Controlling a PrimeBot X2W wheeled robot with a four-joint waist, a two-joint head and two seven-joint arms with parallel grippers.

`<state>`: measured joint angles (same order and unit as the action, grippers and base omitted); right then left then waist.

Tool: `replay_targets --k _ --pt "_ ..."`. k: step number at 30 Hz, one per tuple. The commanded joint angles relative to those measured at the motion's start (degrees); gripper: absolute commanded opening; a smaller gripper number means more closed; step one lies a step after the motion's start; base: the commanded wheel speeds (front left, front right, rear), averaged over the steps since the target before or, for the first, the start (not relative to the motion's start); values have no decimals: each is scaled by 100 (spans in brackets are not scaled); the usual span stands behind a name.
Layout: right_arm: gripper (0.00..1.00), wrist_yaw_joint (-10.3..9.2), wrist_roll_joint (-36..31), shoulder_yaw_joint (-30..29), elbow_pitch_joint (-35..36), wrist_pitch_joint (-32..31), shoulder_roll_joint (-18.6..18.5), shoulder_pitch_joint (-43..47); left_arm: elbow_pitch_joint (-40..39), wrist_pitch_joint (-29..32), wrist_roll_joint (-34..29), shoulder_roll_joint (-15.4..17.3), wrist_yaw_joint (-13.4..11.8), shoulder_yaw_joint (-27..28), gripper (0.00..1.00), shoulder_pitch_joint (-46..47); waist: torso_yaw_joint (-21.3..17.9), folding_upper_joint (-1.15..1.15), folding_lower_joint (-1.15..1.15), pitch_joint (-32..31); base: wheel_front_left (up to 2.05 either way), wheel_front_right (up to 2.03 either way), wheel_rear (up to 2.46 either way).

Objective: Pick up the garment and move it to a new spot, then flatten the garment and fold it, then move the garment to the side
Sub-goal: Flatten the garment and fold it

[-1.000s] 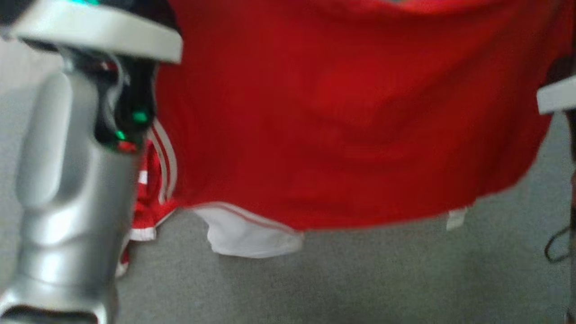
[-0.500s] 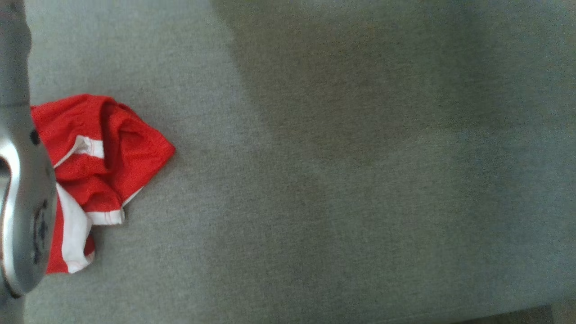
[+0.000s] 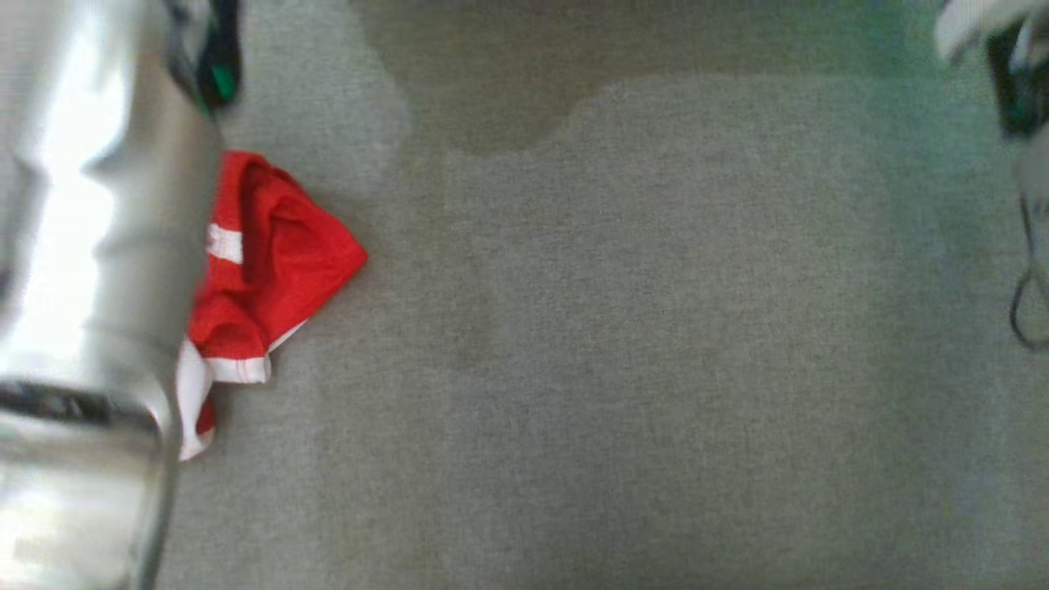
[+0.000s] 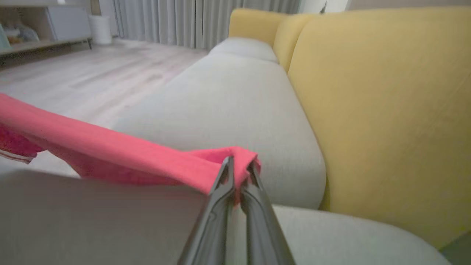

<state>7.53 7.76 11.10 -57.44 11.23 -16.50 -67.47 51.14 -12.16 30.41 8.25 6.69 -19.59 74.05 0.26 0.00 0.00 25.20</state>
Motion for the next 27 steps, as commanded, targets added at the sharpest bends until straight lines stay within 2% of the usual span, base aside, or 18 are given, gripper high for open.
replay_targets --k 1,5,8,15,20,27 --pt "0 -4 125 173 42 -94 -128 89 -127 43 -55 289 36 -54 0 -119 75 0 0 -112 0 0 0" --pt "0 -4 501 778 -185 -404 -437 578 -189 341 -69 467 73 -599 0 -1036 153 0 0 -344 0 0 0" --pt "0 -4 883 1288 -162 -685 -703 954 -553 658 59 714 77 -1126 0 -1676 190 0 0 -561 0 0 0" --pt "0 -4 1927 2306 360 -1367 -1531 1851 -2123 1747 854 1561 79 -2192 0 -2893 226 0 0 -1122 0 0 0" --pt "0 -4 2840 2871 988 -1865 -2096 2458 -3350 2500 1334 2156 79 -2561 0 -3479 212 0 0 -1470 0 0 0" --pt "0 -4 3990 3403 1979 -2708 -2815 3141 -4816 3481 1816 2802 4 -2837 0 -4184 122 0 0 -1838 0 0 0"
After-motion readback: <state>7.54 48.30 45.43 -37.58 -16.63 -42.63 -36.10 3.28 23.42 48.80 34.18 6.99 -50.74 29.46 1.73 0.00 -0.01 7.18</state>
